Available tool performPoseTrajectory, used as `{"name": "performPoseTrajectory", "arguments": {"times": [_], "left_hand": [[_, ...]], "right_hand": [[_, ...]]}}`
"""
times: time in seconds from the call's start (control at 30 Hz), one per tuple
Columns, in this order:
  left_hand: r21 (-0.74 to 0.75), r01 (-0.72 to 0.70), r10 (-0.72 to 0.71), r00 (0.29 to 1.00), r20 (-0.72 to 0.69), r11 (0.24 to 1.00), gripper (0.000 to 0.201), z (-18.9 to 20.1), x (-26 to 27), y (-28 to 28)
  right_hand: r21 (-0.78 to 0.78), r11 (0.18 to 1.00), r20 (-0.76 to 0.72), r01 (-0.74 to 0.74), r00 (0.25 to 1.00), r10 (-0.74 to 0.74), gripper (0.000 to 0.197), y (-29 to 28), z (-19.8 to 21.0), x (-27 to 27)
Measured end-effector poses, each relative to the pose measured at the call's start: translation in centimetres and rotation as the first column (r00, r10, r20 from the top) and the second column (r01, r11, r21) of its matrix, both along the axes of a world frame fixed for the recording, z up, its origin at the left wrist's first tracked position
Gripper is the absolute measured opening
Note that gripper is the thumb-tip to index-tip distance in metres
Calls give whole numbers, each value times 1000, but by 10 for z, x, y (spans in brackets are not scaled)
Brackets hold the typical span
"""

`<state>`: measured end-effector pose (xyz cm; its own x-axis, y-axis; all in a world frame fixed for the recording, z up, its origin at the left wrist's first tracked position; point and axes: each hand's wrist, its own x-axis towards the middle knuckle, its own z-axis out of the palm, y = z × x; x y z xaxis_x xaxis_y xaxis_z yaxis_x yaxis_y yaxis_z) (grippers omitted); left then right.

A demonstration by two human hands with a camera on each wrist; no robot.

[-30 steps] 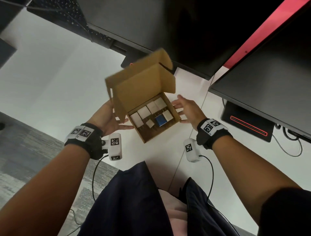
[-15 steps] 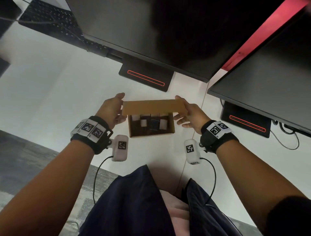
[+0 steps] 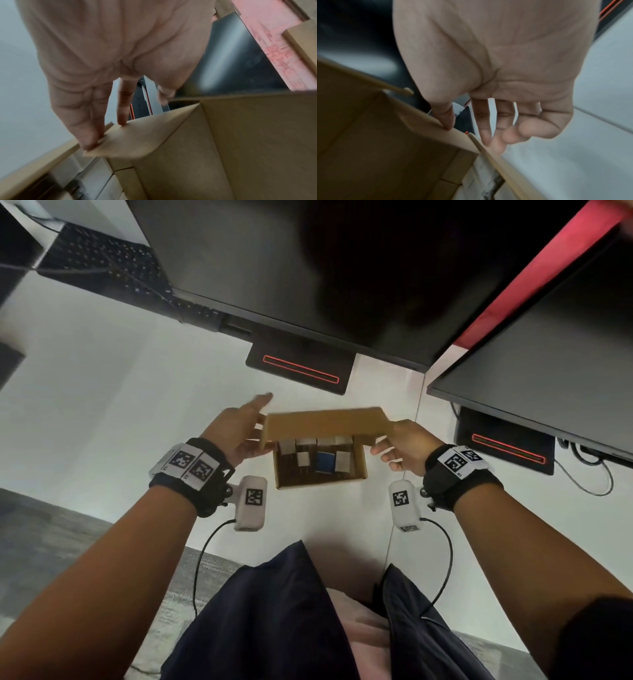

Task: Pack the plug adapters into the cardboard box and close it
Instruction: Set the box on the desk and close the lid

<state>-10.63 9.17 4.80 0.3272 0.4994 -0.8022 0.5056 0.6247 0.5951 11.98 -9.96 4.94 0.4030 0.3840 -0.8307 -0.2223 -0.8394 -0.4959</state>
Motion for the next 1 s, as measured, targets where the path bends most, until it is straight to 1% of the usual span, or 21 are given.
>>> {"name": "performPoseTrajectory", "arguments": {"times": [0.07,0.1,0.13,0.2,0.23,0.27,0.3,0.37,0.47,0.5,0.63,0.7,0.77,0.87,0.93,1.0], "left_hand": [[88,112,-111,994,-23,990,36,-7,-1,-5],[132,171,-164,985,-62,976,34,-12,-1,-8],[184,243,-222,967,-126,953,34,-17,0,-11],[297,403,-330,906,-267,866,33,-27,1,-19],[342,451,-353,882,-314,824,33,-31,0,-23],[371,468,-358,874,-329,802,36,-34,-1,-27],[384,466,-355,876,-327,797,41,-38,-2,-30],[375,455,-340,879,-334,808,52,-43,-4,-33],[336,449,-328,874,-359,828,54,-42,1,-36],[312,448,-336,873,-352,838,55,-41,4,-37],[189,397,-326,889,-321,898,60,-40,14,-45],[161,371,-309,897,-315,914,62,-42,16,-49],[178,379,-310,894,-325,908,63,-43,19,-54],[236,420,-326,877,-353,876,62,-43,26,-61],[262,456,-348,861,-371,850,58,-44,30,-65],[264,531,-417,824,-384,805,56,-46,34,-70]], "right_hand": [[23,1000,28,-10,1000,10,12,-4,-5,0],[27,999,47,-18,999,16,7,-5,-8,0],[28,999,57,-24,998,23,6,-6,-10,-2],[14,999,58,-37,998,36,12,-8,-15,-7],[4,999,58,-34,998,34,16,-9,-17,-11],[-5,1000,59,-23,998,24,21,-11,-19,-15],[-16,1000,67,-12,998,13,27,-13,-22,-18],[-37,999,89,-28,996,31,40,-19,-28,-22],[-57,993,81,-103,991,108,46,-34,-36,-28],[-49,994,73,-98,992,101,48,-38,-39,-30],[0,1000,84,6,996,-6,58,-48,-46,-27],[9,1000,58,25,998,-25,57,-53,-46,-24],[22,1000,6,13,1000,-13,51,-59,-45,-20],[60,998,-49,7,999,-4,43,-69,-46,-13],[79,996,-90,36,996,-28,35,-74,-47,-11],[102,993,-117,62,992,-50,30,-79,-49,-9]]}}
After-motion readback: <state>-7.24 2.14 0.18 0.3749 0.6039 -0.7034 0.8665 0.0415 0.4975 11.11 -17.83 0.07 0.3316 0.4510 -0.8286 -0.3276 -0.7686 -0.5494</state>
